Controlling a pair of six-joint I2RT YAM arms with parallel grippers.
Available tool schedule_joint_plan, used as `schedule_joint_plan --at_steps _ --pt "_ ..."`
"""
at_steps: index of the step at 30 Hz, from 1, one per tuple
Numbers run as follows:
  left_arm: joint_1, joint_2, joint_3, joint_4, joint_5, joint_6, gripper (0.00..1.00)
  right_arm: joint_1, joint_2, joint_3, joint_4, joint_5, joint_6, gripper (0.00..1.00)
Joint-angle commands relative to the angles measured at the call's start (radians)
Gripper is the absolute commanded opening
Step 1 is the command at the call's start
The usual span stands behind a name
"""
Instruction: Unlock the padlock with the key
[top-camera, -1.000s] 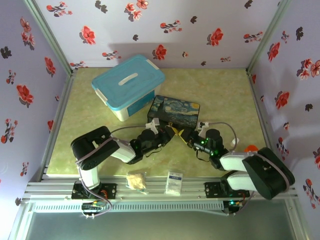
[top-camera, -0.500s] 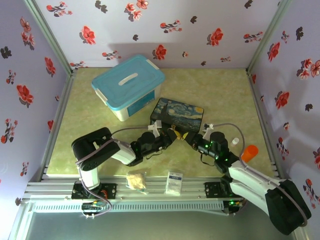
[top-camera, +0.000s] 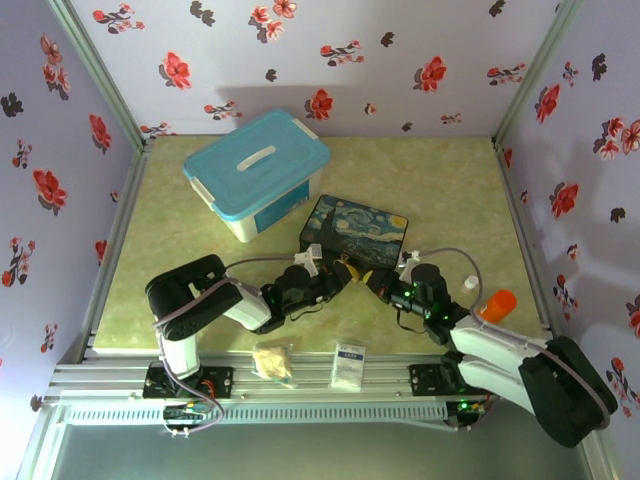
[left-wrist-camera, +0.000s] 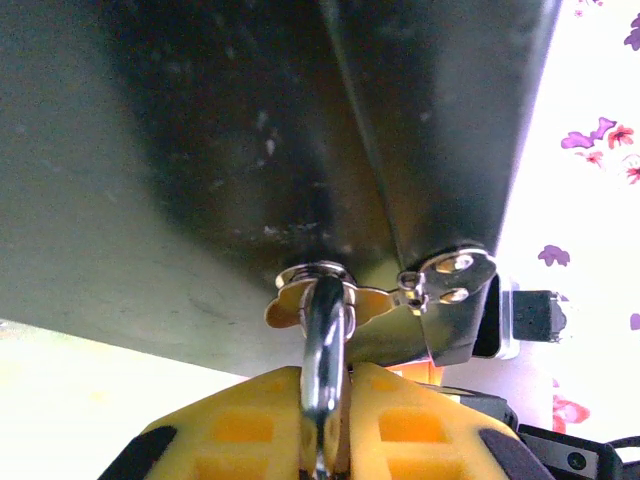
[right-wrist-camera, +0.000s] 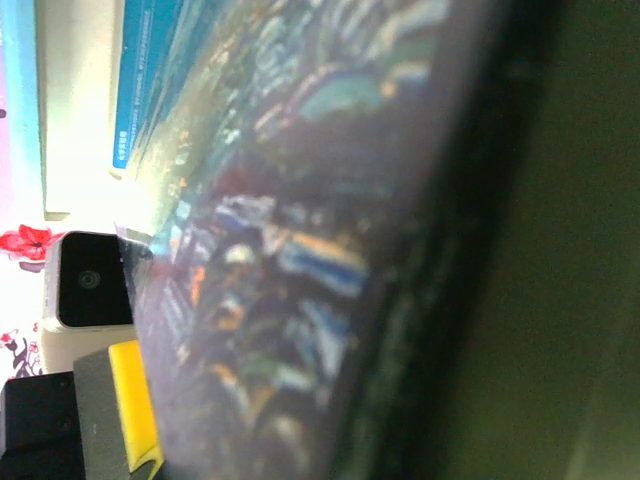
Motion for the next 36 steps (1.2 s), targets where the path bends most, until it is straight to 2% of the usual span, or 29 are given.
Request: schedule_joint_plan --at_steps 1,2,5,8,11,16,20,23,27,29,33,36 --pt "-0.021 0.002 0.019 0.089 0.030 0.000 0.00 0.020 0.046 0.031 0.083 -0.009 0.004 0.01" --pt "-0.019 0.002 0.015 0.086 0.028 0.002 0.00 0.020 0.044 0.038 0.055 -0.002 -0.019 0.01" --pt "-0.013 0.003 -0.006 0.076 0.018 0.008 0.00 0.021 -0.023 0.079 -0.179 0.070 -0.131 0.02" --pt "-0.007 0.008 -0.027 0.056 0.009 0.003 0.00 0.022 -0.093 0.128 -0.412 0.143 -0.243 0.09" --pt "-0.002 0.023 -0.041 0.057 0.011 -0.005 0.00 0.020 -0.091 0.159 -0.532 0.201 -0.319 0.14" --pt "0.003 0.024 -0.053 0.054 0.034 -0.004 0.00 0.019 0.047 0.209 -0.524 0.233 -0.403 0.15" --pt "0.011 0.032 -0.073 0.051 0.040 -0.001 0.00 0.024 0.125 0.230 -0.438 0.205 -0.452 0.16" --pt "0.020 0.037 -0.084 0.046 0.038 0.002 0.00 0.055 0.084 0.210 -0.436 0.264 -0.524 0.18" --pt "0.027 0.041 -0.088 0.038 0.034 0.010 0.00 0.145 -0.024 0.170 -0.475 0.369 -0.634 0.28" --pt "0.026 0.041 -0.088 0.036 0.035 0.013 0.00 0.209 -0.078 0.127 -0.417 0.386 -0.669 0.32" --pt "0.028 0.038 -0.098 0.036 0.032 0.019 0.00 0.361 -0.169 0.085 -0.408 0.538 -0.786 0.41" --pt "0.028 0.030 -0.103 0.036 0.030 0.023 0.00 0.413 -0.194 0.055 -0.346 0.579 -0.869 0.38"
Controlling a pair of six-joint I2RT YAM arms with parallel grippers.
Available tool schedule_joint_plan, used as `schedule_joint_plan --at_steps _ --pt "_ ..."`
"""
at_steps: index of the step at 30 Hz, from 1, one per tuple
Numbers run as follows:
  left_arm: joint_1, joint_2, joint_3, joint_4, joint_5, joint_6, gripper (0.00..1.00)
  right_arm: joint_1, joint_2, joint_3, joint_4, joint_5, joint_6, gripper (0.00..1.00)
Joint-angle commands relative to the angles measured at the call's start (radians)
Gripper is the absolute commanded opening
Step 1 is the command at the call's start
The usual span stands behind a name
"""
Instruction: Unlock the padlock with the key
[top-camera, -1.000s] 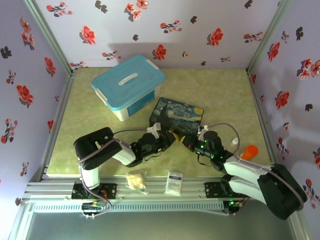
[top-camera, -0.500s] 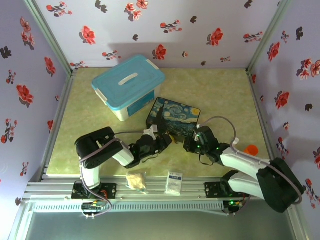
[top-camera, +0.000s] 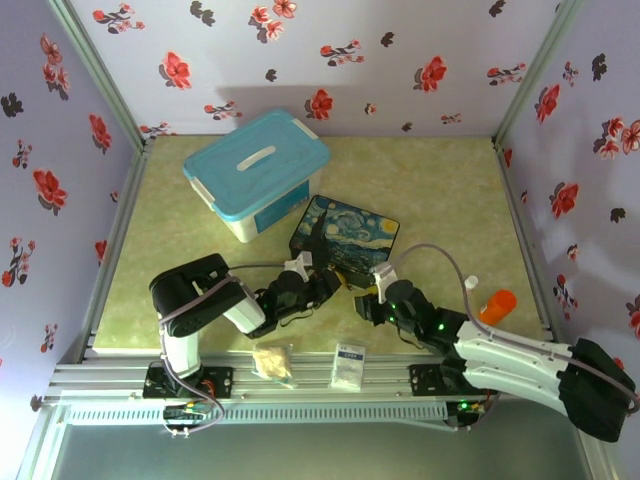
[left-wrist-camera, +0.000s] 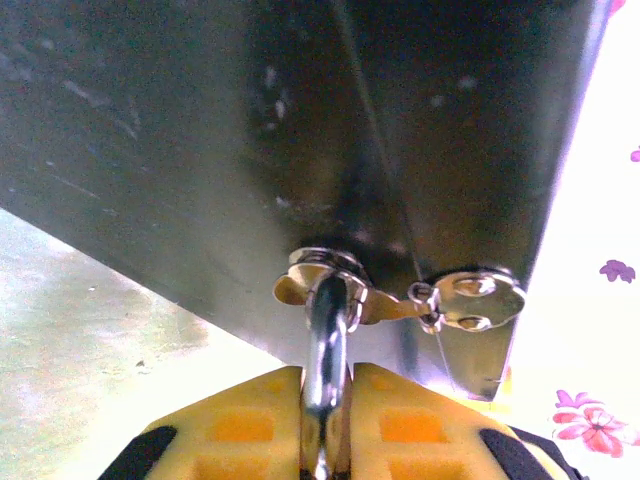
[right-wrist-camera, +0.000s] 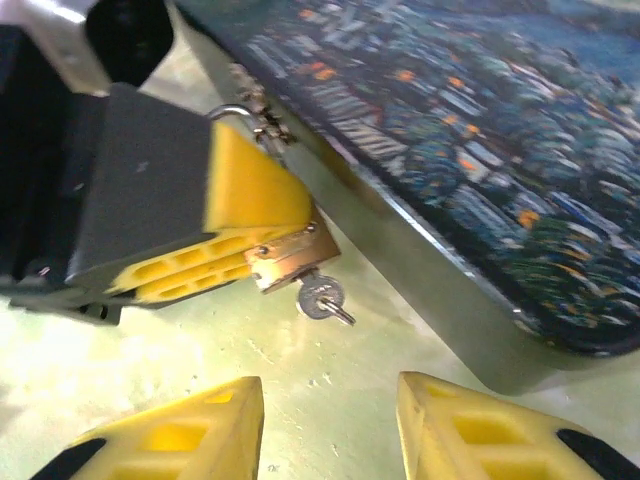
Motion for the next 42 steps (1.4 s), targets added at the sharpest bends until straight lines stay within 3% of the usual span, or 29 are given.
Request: schedule_joint_plan --at_steps 1,12,21,27,38,42 --pt "-0.001 -0.003 -0.018 0.015 0.024 0.025 0.00 0.047 -0.014 -0.031 0.087 0.120 -0.167 0.38" --pt "0.002 -0.037 -0.024 0.000 0.028 0.033 0.00 0.113 0.287 0.046 0.247 0.176 -0.478 0.40" --pt "0.004 -0.070 -0.019 -0.018 0.035 0.040 0.00 0.152 0.456 0.110 0.353 0.344 -0.590 0.40" --pt "0.000 -0.079 -0.021 -0.026 0.043 0.041 0.00 0.152 0.506 0.142 0.354 0.377 -0.603 0.27" --pt "0.003 -0.088 -0.023 -0.029 0.053 0.045 0.00 0.138 0.508 0.097 0.400 0.294 -0.521 0.07" --pt "0.004 -0.086 -0.034 -0.028 0.056 0.052 0.00 0.082 0.465 0.074 0.429 0.130 -0.448 0.05"
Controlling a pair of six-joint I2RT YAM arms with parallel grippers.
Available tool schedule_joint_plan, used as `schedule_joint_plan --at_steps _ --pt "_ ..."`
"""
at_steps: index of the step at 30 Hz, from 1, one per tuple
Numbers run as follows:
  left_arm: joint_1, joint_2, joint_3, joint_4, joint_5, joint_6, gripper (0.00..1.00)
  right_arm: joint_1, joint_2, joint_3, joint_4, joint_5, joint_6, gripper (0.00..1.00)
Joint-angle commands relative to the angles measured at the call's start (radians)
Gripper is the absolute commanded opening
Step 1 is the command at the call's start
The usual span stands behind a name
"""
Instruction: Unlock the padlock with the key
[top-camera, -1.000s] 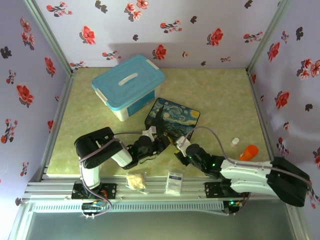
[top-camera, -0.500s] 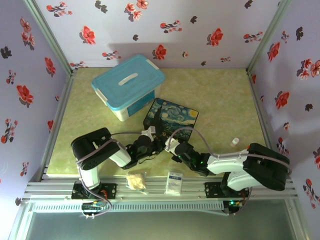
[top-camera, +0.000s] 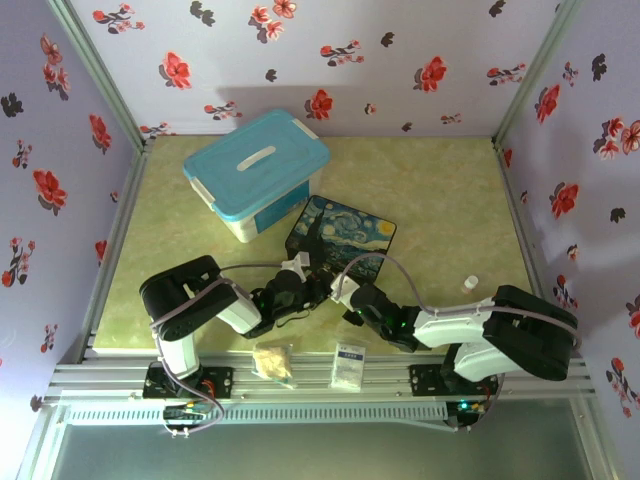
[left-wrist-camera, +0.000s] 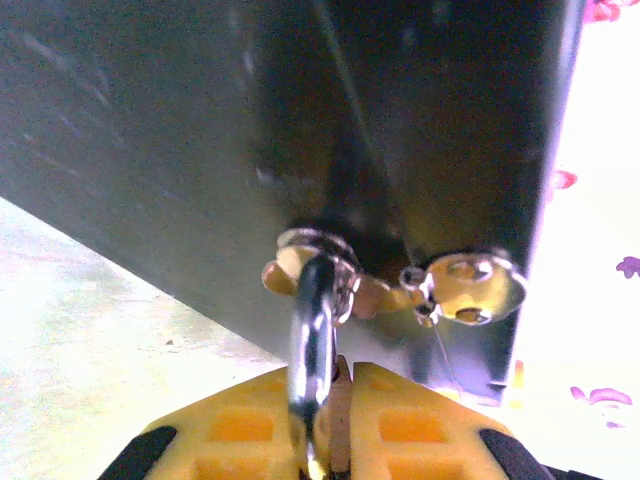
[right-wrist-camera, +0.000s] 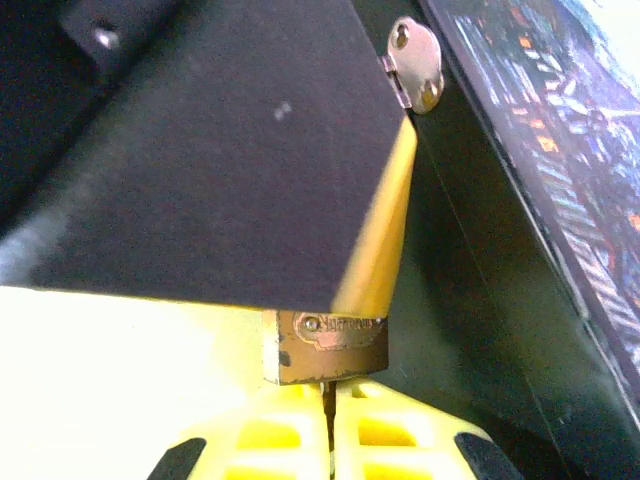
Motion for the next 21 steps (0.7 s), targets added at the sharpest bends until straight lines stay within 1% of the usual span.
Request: schedule_joint_plan --at_steps 1,2,3,4,5,8,10,14,18,21 --pt "-0.003 -0.031 -0.016 0.036 0.044 0.038 0.00 -0.047 -0.042 -0.021 0.092 -0.120 0.092 0.04" --pt "0.000 -0.031 -0.014 0.030 0.050 0.045 0.01 -0.059 -0.049 -0.023 0.091 -0.159 0.102 0.04" --pt "0.001 -0.032 -0.014 0.023 0.054 0.048 0.05 -0.069 -0.053 -0.020 0.084 -0.193 0.111 0.04" --pt "0.000 -0.028 -0.013 0.020 0.055 0.052 0.14 -0.074 -0.055 -0.017 0.080 -0.214 0.117 0.04" --pt "0.001 -0.026 -0.012 0.018 0.054 0.060 0.16 -0.078 -0.054 -0.013 0.072 -0.231 0.121 0.04" --pt "0.002 -0.015 -0.005 0.006 0.054 0.074 0.21 -0.084 -0.049 -0.010 0.073 -0.278 0.154 0.03" --pt "0.002 -0.014 -0.001 0.003 0.055 0.079 0.28 -0.083 -0.044 -0.009 0.079 -0.296 0.183 0.02" --pt "0.001 -0.038 0.010 -0.060 0.053 0.111 0.28 -0.088 -0.043 -0.019 0.097 -0.311 0.239 0.02" --pt "0.002 -0.083 0.021 -0.169 0.033 0.161 0.32 -0.087 -0.033 -0.025 0.109 -0.322 0.280 0.03" --pt "0.002 -0.104 0.030 -0.236 0.022 0.200 0.31 -0.088 -0.035 -0.035 0.120 -0.307 0.295 0.06"
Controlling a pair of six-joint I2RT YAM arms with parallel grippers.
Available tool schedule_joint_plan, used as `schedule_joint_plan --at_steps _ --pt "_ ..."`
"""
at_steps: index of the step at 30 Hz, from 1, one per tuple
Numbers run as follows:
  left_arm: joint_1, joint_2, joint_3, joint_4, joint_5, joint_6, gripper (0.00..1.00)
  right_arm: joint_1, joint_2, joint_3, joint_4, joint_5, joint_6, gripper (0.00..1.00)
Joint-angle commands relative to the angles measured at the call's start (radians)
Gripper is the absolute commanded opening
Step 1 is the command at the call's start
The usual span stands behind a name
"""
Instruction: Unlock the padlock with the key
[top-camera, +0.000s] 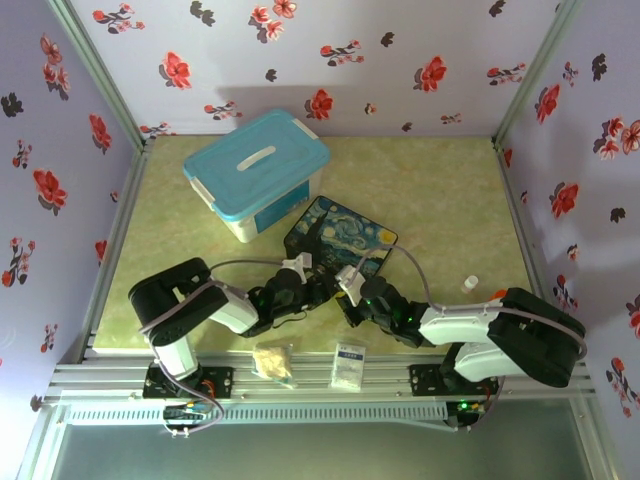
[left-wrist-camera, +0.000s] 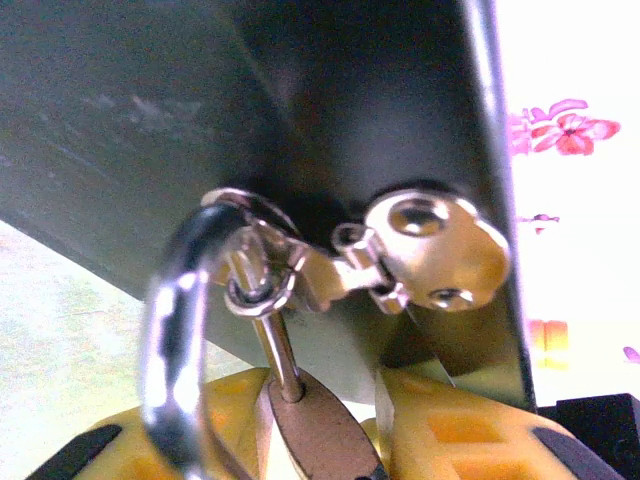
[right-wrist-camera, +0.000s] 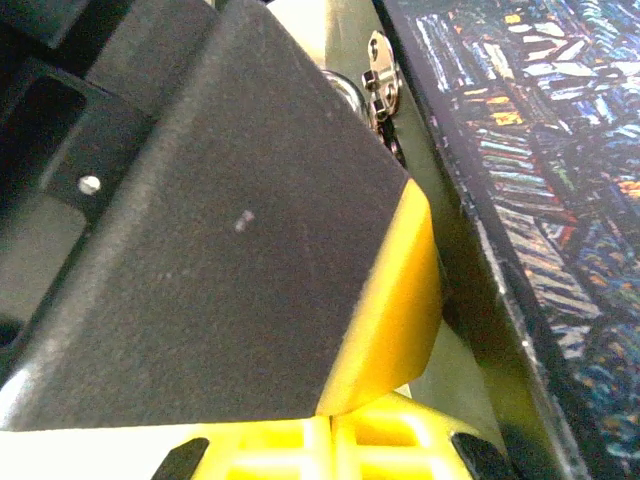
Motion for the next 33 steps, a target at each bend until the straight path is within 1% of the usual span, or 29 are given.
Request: schedule_joint_plan --at_steps 1,2,3,4,6,8,9,12,16,19,22,26,30,33 --pt "0.000 -0.036 0.029 -0.107 -0.016 0.084 0.29 -0.010 -0.007 -0.017 0.066 -0.012 0.060 0.06" --pt "0.002 -0.039 0.032 -0.121 -0.016 0.089 0.26 -0.013 -0.013 -0.022 0.074 -0.015 0.067 0.07" --pt "0.002 -0.041 0.037 -0.136 -0.017 0.101 0.21 -0.017 -0.020 -0.031 0.089 -0.019 0.081 0.09" --pt "0.004 -0.042 0.042 -0.154 -0.017 0.108 0.19 -0.025 -0.027 -0.038 0.106 -0.029 0.095 0.12" --pt "0.008 -0.047 0.043 -0.175 -0.021 0.124 0.17 -0.036 -0.047 -0.049 0.112 -0.030 0.105 0.19" --pt "0.015 -0.057 0.039 -0.192 -0.021 0.133 0.14 -0.040 -0.064 -0.040 0.063 -0.006 0.104 0.31" --pt "0.021 -0.065 0.035 -0.205 -0.021 0.139 0.14 -0.044 -0.073 -0.039 0.044 0.005 0.105 0.34" --pt "0.035 -0.094 0.034 -0.266 -0.017 0.171 0.13 -0.061 -0.099 -0.049 0.021 0.034 0.128 0.40" --pt "0.054 -0.138 0.074 -0.439 0.002 0.248 0.16 -0.080 -0.123 -0.037 -0.037 0.111 0.177 0.42" --pt "0.069 -0.145 0.095 -0.525 0.002 0.286 0.18 -0.081 -0.119 -0.019 -0.064 0.157 0.193 0.41" --pt "0.094 -0.119 0.115 -0.563 0.057 0.305 0.20 -0.080 -0.112 -0.009 -0.065 0.178 0.209 0.41" --pt "0.117 -0.084 0.154 -0.664 0.115 0.342 0.22 -0.081 -0.104 -0.007 -0.061 0.192 0.213 0.39" --pt "0.127 -0.096 0.180 -0.766 0.117 0.388 0.24 -0.080 -0.097 -0.017 -0.043 0.214 0.229 0.38" --pt "0.128 -0.106 0.210 -0.860 0.076 0.420 0.28 -0.080 -0.076 -0.014 -0.035 0.242 0.260 0.37"
